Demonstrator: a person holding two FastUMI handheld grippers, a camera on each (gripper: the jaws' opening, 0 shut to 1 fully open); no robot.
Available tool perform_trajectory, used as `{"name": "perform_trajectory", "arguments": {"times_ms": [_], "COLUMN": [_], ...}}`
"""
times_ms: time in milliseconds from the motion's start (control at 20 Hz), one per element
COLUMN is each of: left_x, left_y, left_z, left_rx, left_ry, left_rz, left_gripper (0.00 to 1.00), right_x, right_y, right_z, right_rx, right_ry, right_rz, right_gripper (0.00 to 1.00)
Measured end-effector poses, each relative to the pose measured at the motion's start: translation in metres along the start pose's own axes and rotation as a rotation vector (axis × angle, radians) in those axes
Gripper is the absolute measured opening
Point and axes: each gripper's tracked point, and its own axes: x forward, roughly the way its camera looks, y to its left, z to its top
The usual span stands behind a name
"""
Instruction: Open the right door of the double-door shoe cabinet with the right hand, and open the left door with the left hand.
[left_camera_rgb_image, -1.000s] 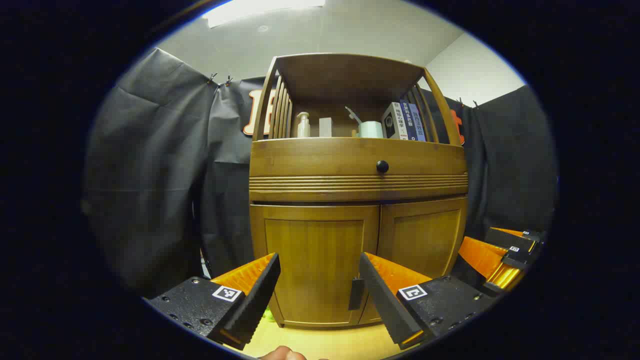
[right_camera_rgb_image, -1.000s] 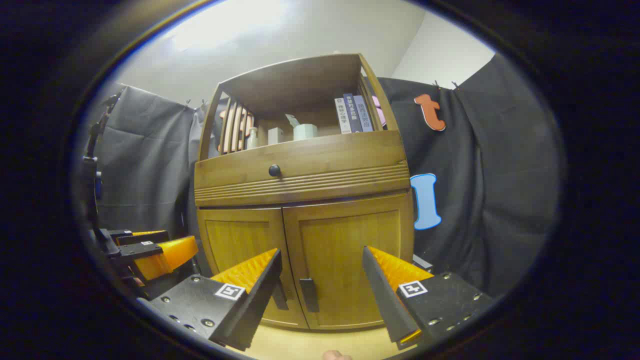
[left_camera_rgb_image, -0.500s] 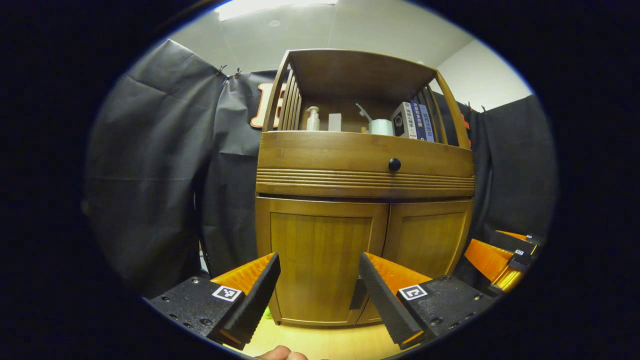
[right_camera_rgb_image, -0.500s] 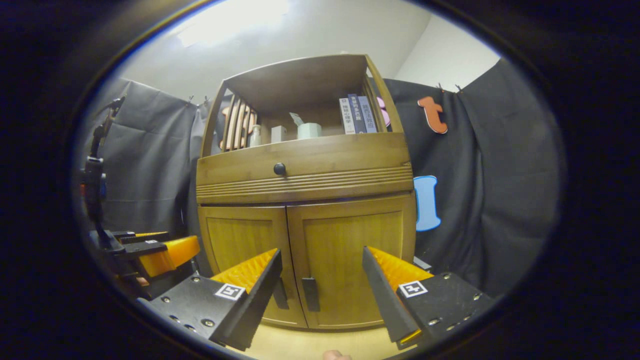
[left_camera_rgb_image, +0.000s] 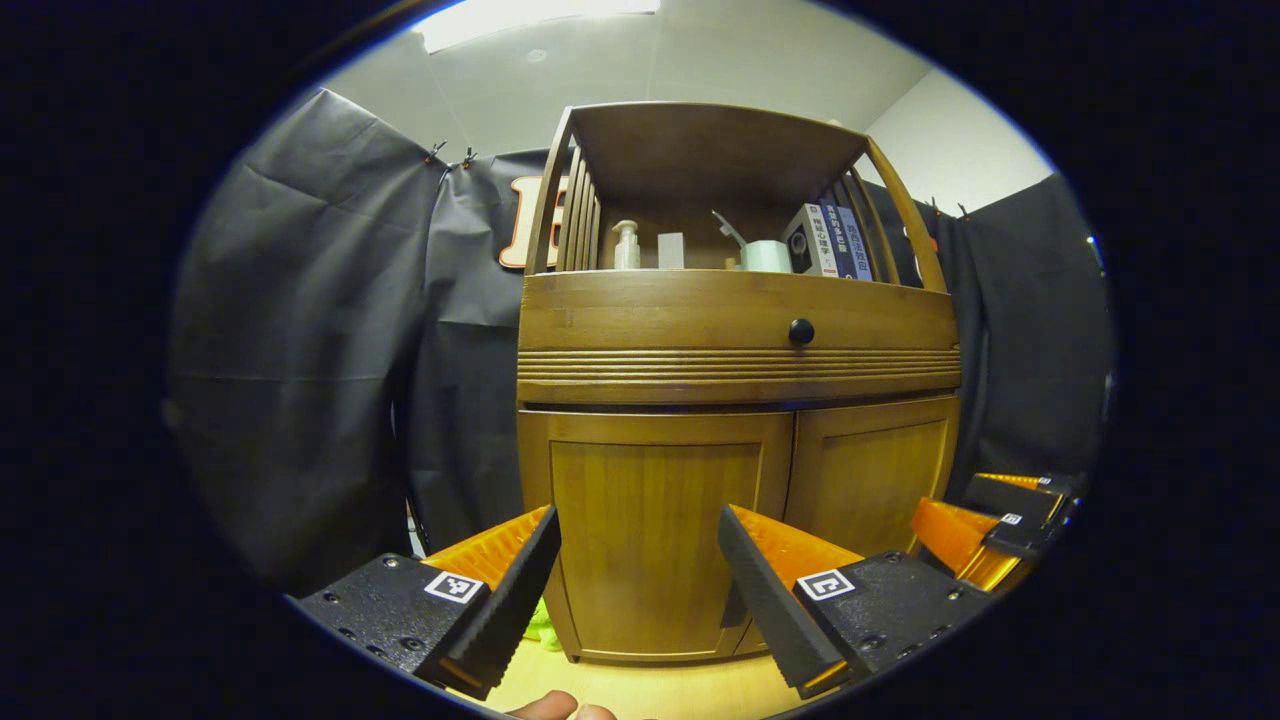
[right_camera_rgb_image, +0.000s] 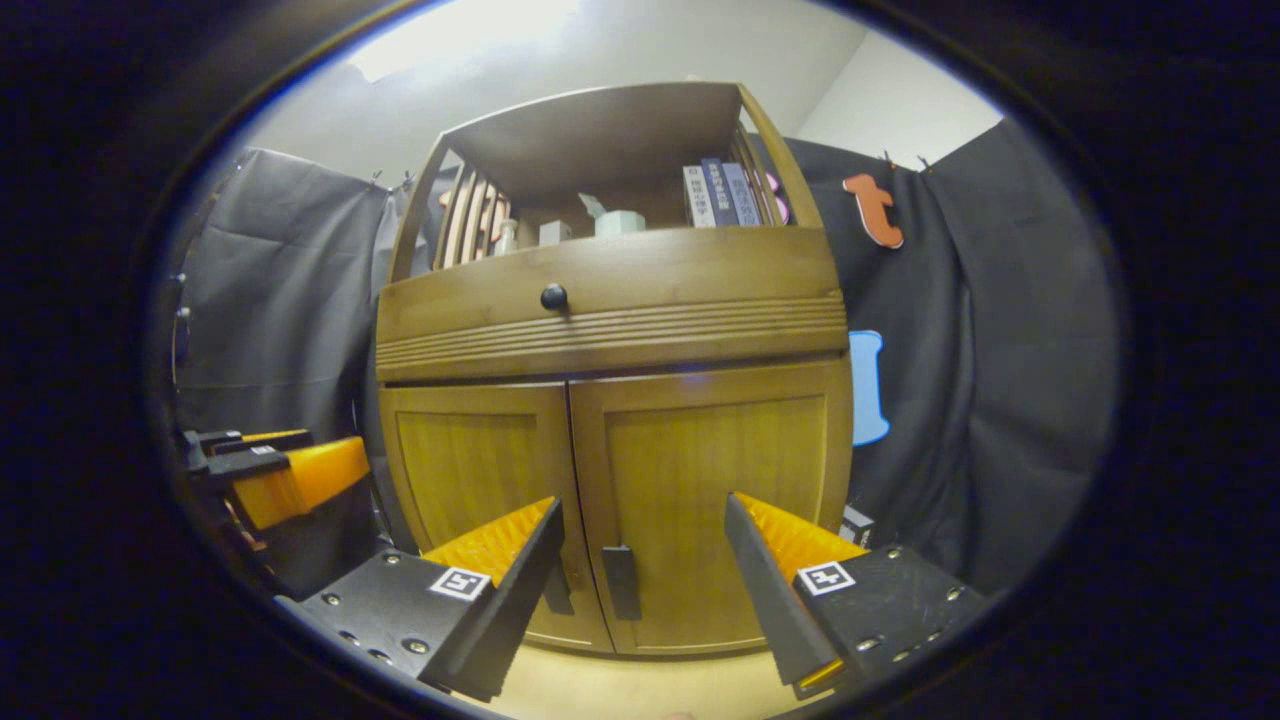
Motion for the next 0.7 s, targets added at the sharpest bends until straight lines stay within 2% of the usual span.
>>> {"name": "perform_trajectory", "arguments": {"times_ms": [300, 400, 450, 600, 650, 700], "left_x": [0.004, 0.004, 0.005, 0.003, 0.002, 0.001], "left_y": [0.040, 0.052, 0.058, 0.071, 0.075, 0.079], "left_z": [-0.001, -0.002, -0.003, -0.006, -0.007, -0.008], "left_rx": [0.018, 0.019, 0.020, 0.026, 0.031, 0.033], "left_ry": [0.003, 0.007, 0.009, 0.017, 0.021, 0.021], "left_rz": [0.081, 0.108, 0.123, 0.158, 0.169, 0.179], "left_gripper": [0.98, 0.97, 0.98, 0.98, 0.98, 0.98], "right_x": [0.041, 0.057, 0.062, 0.079, 0.081, 0.087], "right_y": [0.008, 0.012, 0.013, 0.017, 0.018, 0.020], "right_z": [-0.059, -0.075, -0.082, -0.109, -0.116, -0.122], "right_rx": [0.033, 0.039, 0.034, 0.030, 0.034, 0.033], "right_ry": [0.140, 0.175, 0.191, 0.266, 0.289, 0.301], "right_rz": [-0.012, -0.003, -0.001, -0.009, -0.010, -0.007], "right_gripper": [0.96, 0.86, 0.86, 0.62, 0.66, 0.62]}}
